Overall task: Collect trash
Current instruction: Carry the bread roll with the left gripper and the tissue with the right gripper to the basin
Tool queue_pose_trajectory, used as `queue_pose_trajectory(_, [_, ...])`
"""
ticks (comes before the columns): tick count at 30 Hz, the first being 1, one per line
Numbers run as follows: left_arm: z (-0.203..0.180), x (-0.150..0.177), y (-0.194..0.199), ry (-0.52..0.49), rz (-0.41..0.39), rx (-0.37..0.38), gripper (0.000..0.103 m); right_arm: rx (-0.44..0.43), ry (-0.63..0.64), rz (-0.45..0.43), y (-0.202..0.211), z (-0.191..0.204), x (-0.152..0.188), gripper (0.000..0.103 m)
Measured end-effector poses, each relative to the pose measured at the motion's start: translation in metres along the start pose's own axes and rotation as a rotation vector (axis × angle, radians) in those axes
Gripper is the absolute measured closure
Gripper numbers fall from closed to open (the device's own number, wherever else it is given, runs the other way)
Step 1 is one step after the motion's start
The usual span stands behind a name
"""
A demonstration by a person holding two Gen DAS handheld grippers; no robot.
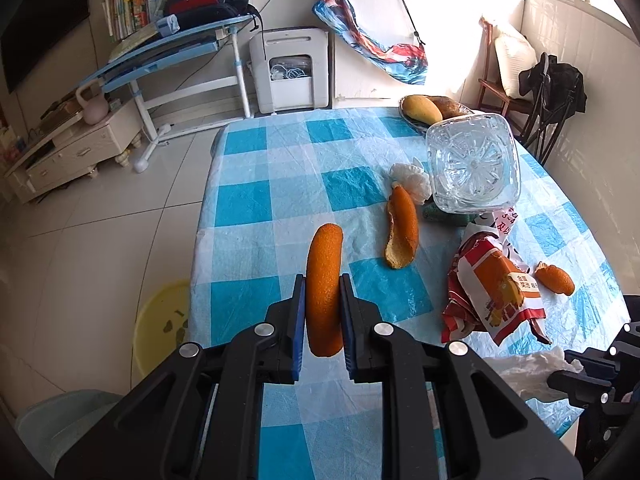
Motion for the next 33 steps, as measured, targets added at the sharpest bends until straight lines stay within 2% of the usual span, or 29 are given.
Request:
queue_pose_trajectory(10, [0.027, -0.003, 0.015, 0.102, -0.032, 0.009, 0.087, 0.037, 0.187, -0.027, 0.008, 0.045, -0.02, 0.093])
queue_pose_trajectory(21, [0.06, -0.007, 0.035, 0.193, -0.078, -0.003, 0.087, 0.024, 0.25, -0.048, 0.003, 0.074, -0.036, 0.093])
queue_pose_trajectory(25, [0.083, -0.007, 0.043, 0.225, -0.097, -0.043, 0.087, -0.028, 0.21, -0.06, -0.001, 0.074, -0.044, 0.093])
queue_pose_trajectory(33, [0.144, -0.003, 0.051, 0.394, -0.113, -0.092, 0.087, -0.153, 0.066, -0.085, -0.016, 0.065, -0.063, 0.093])
Point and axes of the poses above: each gripper's, at about its wrist camera, not at the fingertips, and y roughly against the way its jaws point, z to its left, x to its underside, the point moved 4 cm from there along -y, roughly the way its jaws point, and after that the axes turned 5 degrees about -x, right-handed, at the moved point
